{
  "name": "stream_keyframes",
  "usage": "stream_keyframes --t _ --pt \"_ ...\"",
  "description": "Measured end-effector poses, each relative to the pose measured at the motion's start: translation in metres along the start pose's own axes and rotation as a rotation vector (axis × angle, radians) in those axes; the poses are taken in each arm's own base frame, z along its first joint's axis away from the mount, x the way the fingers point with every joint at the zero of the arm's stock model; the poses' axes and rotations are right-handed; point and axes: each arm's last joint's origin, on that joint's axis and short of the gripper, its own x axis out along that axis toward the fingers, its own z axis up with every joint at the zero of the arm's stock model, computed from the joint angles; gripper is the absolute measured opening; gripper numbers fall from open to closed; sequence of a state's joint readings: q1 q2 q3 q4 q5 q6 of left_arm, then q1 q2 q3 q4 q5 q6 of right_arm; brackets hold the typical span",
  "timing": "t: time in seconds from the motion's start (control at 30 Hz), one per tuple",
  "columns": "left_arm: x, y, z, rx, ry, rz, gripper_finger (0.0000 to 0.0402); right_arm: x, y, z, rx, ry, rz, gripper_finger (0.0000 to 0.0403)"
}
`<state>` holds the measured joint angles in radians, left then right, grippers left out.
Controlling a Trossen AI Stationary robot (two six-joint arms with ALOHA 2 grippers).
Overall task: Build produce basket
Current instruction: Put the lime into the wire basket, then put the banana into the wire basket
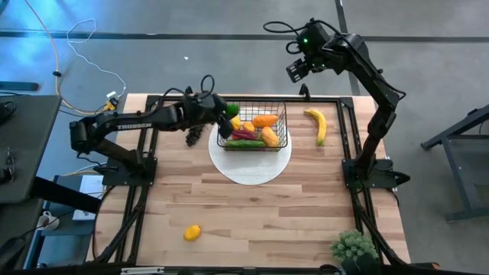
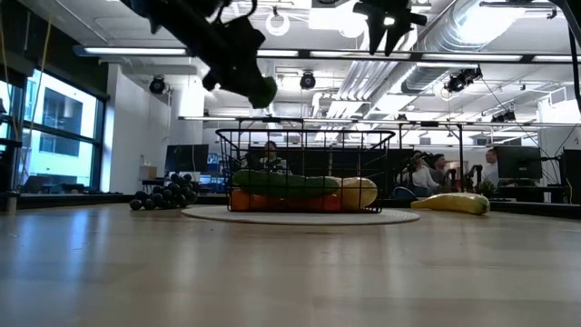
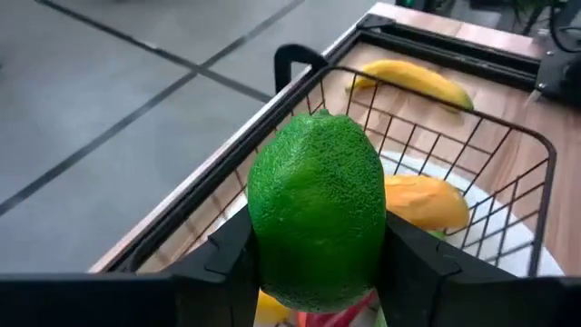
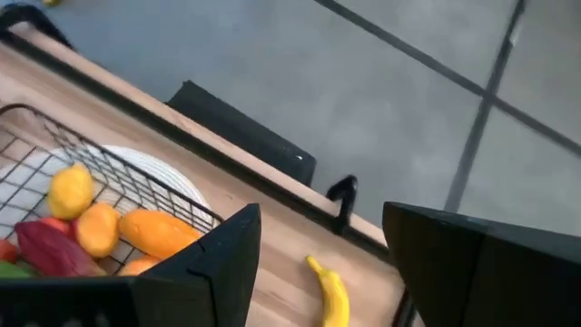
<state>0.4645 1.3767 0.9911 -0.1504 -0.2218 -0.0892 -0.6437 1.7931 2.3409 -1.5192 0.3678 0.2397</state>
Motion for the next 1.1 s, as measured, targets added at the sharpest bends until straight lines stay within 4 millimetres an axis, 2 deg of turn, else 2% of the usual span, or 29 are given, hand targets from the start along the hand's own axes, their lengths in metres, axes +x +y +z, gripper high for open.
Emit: stream_keyframes --t 0.17,0.3,0.6,0.93,1.1 --pt "0.022 0.005 -0.009 0.031 0.051 -0.039 0.0154 0.0 -0.005 -0.004 0.091 0.018 -0.117 0.0213" --pt "0.035 0.008 -0.017 0.029 0.103 -0.045 0.0154 0.002 -0.011 -0.003 0.155 0.01 -0.145 0.0213" --pt "0.056 0.017 -0.031 0.014 0.178 -0.056 0.0157 0.033 -0.019 0.005 0.186 0.102 -0.106 0.0213" --pt "0.064 0.018 -0.038 0.006 0.214 -0.096 0.0223 0.069 -0.02 0.01 0.191 0.183 -0.124 0.0213" --pt "0.064 0.018 -0.038 0.006 0.213 -0.096 0.0256 0.075 -0.018 0.011 0.176 0.198 -0.126 0.0213"
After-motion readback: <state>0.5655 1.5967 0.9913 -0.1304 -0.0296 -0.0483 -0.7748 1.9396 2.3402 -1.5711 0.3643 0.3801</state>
